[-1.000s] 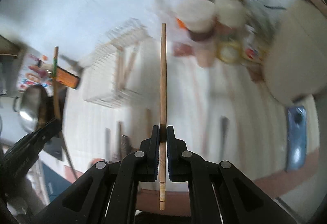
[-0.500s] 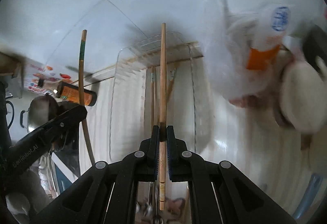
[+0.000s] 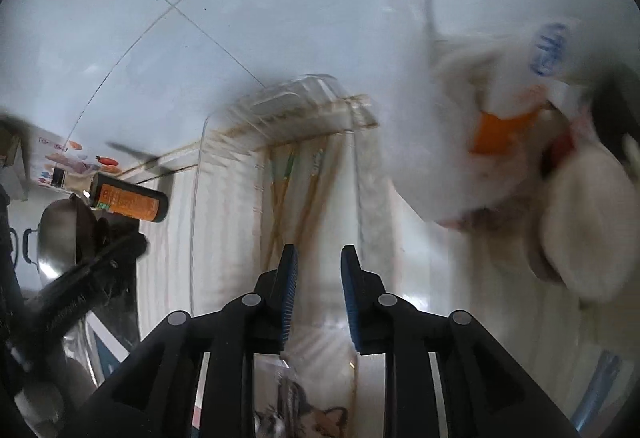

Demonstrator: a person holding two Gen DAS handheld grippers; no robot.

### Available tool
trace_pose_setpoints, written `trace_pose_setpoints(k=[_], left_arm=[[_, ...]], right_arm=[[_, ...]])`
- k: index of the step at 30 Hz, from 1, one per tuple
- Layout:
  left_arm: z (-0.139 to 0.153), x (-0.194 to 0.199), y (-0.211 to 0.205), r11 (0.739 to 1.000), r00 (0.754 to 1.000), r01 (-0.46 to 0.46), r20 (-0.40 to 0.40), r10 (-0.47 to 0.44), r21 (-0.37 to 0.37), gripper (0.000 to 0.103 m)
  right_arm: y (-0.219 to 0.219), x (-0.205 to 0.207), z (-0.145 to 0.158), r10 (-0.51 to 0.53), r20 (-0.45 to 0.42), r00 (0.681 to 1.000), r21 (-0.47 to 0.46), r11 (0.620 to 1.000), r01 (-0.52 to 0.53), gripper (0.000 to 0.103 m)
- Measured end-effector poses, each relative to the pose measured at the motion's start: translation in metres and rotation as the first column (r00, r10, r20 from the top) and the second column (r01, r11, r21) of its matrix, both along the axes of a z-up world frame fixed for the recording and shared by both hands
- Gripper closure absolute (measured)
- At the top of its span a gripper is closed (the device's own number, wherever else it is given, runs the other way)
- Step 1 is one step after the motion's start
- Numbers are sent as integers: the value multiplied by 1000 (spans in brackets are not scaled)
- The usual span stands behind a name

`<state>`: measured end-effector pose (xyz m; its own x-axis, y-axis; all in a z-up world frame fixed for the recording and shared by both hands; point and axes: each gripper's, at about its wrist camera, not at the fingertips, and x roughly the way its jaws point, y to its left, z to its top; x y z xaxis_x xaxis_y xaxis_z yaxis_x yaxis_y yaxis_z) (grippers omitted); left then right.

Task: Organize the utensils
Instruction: 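Lift both chopsticks into the drainer basket and open both tools, then grasp a wooden chopstick with the left tool while the right tool grasps another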

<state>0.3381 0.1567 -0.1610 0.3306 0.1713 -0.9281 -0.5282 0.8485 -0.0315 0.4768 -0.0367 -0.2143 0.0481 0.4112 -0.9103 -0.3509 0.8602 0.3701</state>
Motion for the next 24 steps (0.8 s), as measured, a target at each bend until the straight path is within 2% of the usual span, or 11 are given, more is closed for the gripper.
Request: trace_pose_setpoints(k=[2, 4, 5, 6, 9, 13, 17, 19, 20, 22, 24], left_arm=[[3, -19, 1, 999, 1000, -23, 23, 22, 48, 21], [1, -43, -2, 993, 999, -39, 37, 35, 108, 11], [-3, -54, -2, 991, 999, -41, 35, 36, 124, 3], [-8, -64, -3, 990, 999, -41, 29, 37, 132, 0], [-34, -92, -5, 988, 998, -40, -44, 47, 148, 0], [-71, -122, -15, 989, 990, -32, -135, 51, 142, 0], [-96, -145, -25, 995, 978, -28, -202, 47, 95, 0], [-103, -152, -34, 998, 977, -19, -209, 33, 67, 1], [-106, -152, -40, 999, 979, -6, -203, 15, 47, 3], [-108, -149, -53, 999, 982, 35, -184, -37, -17, 15], [-115, -142, -70, 993, 977, 92, -183, -105, -74, 50]], right_arm=[[-17, -15, 3, -25, 28, 999, -12, 1000, 26, 66], [-34, -34, 2, -36, 36, 999, -29, 999, 37, 61], [-42, -46, -2, -42, 35, 998, -42, 998, 44, 57], [-48, -60, -9, -44, 26, 999, -62, 997, 45, 56], [-59, -97, -34, -33, -30, 999, -99, 995, 30, 56], [-59, -152, -91, -22, -155, 988, -150, 989, -2, 56], [-51, -181, -125, -14, -179, 984, -209, 978, -24, 56], [-46, -189, -122, 9, -114, 993, -231, 972, -36, 69], [-41, -193, -122, 48, -102, 994, -263, 962, -74, 91], [-46, -195, -121, 48, -102, 994, -270, 960, -74, 98], [-56, -193, -118, 36, -73, 997, -322, 945, -57, 99]])
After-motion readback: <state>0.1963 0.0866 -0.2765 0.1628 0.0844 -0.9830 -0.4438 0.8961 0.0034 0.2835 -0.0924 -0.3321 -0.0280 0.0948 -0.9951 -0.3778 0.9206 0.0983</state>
